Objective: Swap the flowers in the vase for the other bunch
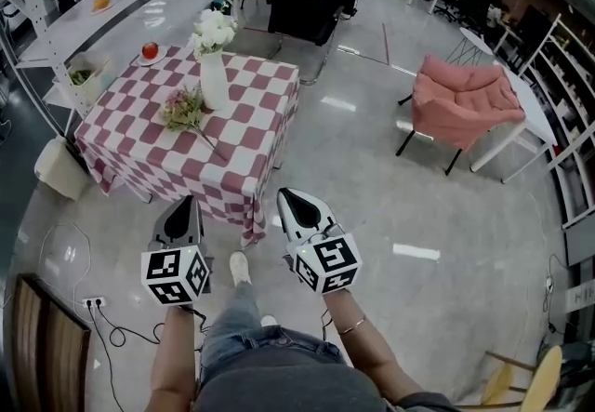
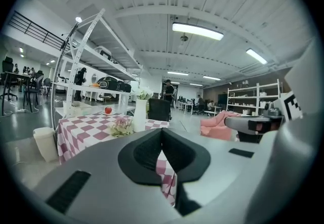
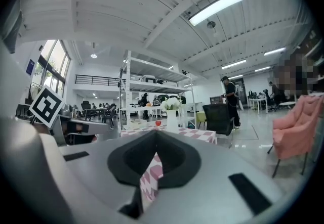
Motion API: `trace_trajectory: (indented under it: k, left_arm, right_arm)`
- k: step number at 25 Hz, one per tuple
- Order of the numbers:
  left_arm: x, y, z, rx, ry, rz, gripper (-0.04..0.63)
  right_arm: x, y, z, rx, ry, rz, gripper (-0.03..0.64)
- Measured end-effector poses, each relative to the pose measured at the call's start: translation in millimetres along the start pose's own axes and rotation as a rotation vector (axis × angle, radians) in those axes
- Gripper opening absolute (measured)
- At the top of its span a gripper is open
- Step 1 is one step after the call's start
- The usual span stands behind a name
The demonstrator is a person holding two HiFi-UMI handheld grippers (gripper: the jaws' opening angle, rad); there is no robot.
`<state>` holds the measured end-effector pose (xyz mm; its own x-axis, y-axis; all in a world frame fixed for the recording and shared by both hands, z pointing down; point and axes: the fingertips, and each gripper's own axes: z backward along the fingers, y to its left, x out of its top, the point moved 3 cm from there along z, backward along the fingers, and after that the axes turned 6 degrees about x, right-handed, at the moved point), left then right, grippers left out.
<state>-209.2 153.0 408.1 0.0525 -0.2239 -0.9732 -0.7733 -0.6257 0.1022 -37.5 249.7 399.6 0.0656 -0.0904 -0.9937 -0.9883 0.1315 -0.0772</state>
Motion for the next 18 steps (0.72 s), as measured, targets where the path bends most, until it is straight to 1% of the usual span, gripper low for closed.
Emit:
trace_trajectory:
  k: [2, 6, 11, 14, 18]
  left_arm:
    - [-1, 5, -16, 0.0, 0.002, 0.004, 0.017]
    - [7, 22, -53, 0.011, -0.007, -0.018, 0.017]
    - [11, 46, -101, 0.033, 0.014, -0.011, 0.017]
    - [19, 58, -127, 0.032, 0.023, -0.021, 0.017]
    - [34, 77, -162, 0.037, 0.008, -0.036, 0.017]
  right_arm:
    - [-2, -9, -13, -0.009, 0.012, -0.005, 0.011]
    - [3, -23, -49, -0.015, 0.004, 0.005, 0.011]
    - [6, -41, -100, -0.005, 0.02, 0.024, 0.011]
    - [12, -51, -132, -0.004, 0.028, 0.02, 0.011]
    - [20, -62, -177, 0.009, 0.027, 0.02, 0.011]
